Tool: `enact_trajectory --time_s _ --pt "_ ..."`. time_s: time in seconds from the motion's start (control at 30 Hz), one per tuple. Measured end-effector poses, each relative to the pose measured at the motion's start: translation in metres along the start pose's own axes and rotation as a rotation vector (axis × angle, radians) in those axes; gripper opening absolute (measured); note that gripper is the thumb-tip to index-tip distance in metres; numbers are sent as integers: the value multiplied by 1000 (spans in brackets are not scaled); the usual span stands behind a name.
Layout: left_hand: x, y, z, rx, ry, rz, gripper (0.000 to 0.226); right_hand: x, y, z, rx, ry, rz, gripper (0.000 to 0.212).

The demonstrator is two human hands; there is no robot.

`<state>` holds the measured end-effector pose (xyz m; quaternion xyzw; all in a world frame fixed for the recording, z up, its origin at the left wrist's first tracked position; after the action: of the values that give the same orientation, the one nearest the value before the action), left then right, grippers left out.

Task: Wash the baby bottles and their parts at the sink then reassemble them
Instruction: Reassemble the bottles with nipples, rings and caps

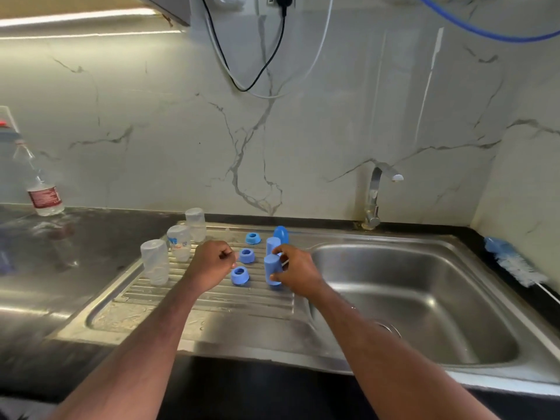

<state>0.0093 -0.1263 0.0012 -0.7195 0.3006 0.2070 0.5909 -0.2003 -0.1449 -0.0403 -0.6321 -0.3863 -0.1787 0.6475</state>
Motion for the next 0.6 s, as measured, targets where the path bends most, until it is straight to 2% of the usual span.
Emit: enact_trajectory --time_s 0.3,0.4,0.53,0.6 --pt "30 -17 13 11 -30 82 18 2 15 -9 -20 83 70 53" --pt "34 -24 16 -8 -38 89 18 8 13 -7 -35 83 70 61" --pt "38 -42 21 -92 -22 98 26 34 -3 -8 -177 48 87 44" --pt "43 -52 24 -134 -28 118 29 53 1 -14 -190 -10 108 37"
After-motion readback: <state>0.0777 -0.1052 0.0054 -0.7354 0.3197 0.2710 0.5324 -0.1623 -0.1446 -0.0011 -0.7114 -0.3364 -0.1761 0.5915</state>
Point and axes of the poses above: each hand's wrist, its own z-axis away from the middle knuckle, its own y-axis out of the palm, x = y × z, the point moved 9 cm from there along -z, towards the middle knuckle, and after that the axes turned 9 degrees about x, right-handed, at the moved point
